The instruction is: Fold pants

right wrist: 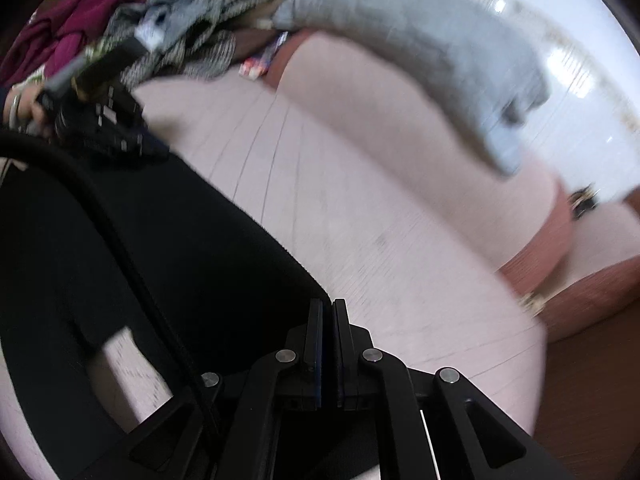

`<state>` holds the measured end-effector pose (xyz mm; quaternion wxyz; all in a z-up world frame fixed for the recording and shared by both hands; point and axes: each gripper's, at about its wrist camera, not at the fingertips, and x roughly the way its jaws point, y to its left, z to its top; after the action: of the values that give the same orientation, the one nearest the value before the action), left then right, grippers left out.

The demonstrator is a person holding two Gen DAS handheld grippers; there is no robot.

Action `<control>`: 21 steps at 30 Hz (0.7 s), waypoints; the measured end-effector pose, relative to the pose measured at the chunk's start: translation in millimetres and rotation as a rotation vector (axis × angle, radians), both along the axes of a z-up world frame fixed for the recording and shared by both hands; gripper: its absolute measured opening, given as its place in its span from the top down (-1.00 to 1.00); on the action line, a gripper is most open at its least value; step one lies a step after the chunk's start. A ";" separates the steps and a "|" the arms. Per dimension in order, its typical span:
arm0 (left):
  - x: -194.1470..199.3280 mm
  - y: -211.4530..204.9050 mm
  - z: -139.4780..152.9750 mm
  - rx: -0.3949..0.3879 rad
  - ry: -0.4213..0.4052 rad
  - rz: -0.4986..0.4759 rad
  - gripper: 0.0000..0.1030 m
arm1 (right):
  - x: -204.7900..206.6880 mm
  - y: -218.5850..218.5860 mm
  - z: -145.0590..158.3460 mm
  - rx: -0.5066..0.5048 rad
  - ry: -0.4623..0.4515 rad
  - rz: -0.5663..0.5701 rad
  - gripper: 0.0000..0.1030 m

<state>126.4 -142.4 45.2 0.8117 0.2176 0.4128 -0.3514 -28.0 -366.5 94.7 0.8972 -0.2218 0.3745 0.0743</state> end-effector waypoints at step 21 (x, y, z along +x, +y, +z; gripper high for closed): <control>-200.6 146.9 5.3 -0.460 0.230 0.357 0.89 | -189.5 88.6 -50.3 -0.072 0.160 0.196 0.93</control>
<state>-74.3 4.5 50.6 0.8364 -0.0888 0.4435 -0.3096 -217.5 -277.9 44.4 0.8443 -0.2829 0.4239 0.1655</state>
